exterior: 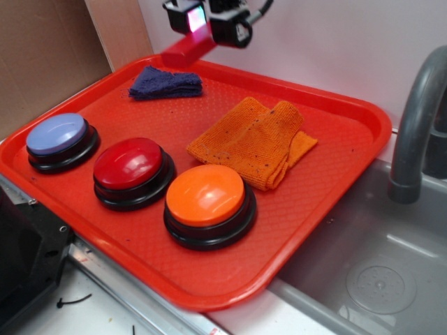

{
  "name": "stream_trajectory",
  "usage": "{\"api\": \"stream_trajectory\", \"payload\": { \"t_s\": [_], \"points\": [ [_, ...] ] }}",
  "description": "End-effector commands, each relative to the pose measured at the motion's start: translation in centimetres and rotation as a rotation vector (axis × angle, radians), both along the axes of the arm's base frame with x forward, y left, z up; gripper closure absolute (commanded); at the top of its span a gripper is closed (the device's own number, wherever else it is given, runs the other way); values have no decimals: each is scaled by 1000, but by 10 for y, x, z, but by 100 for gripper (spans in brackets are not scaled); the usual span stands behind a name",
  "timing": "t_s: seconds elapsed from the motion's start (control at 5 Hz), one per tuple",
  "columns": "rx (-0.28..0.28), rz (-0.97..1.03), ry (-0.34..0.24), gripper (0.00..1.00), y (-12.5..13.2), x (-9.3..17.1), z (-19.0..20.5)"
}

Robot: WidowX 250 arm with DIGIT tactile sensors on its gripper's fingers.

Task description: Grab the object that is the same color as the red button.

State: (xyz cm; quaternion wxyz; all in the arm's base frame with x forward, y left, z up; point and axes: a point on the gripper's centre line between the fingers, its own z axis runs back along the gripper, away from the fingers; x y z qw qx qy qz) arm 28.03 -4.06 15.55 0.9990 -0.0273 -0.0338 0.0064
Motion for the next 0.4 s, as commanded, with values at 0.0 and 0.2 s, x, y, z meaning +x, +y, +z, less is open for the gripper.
{"api": "stream_trajectory", "payload": {
  "t_s": [0.0, 0.2],
  "points": [
    [-65, -13, -64, 100, 5, -25, 57],
    [-31, -9, -37, 100, 5, -26, 51]
  ]
}}
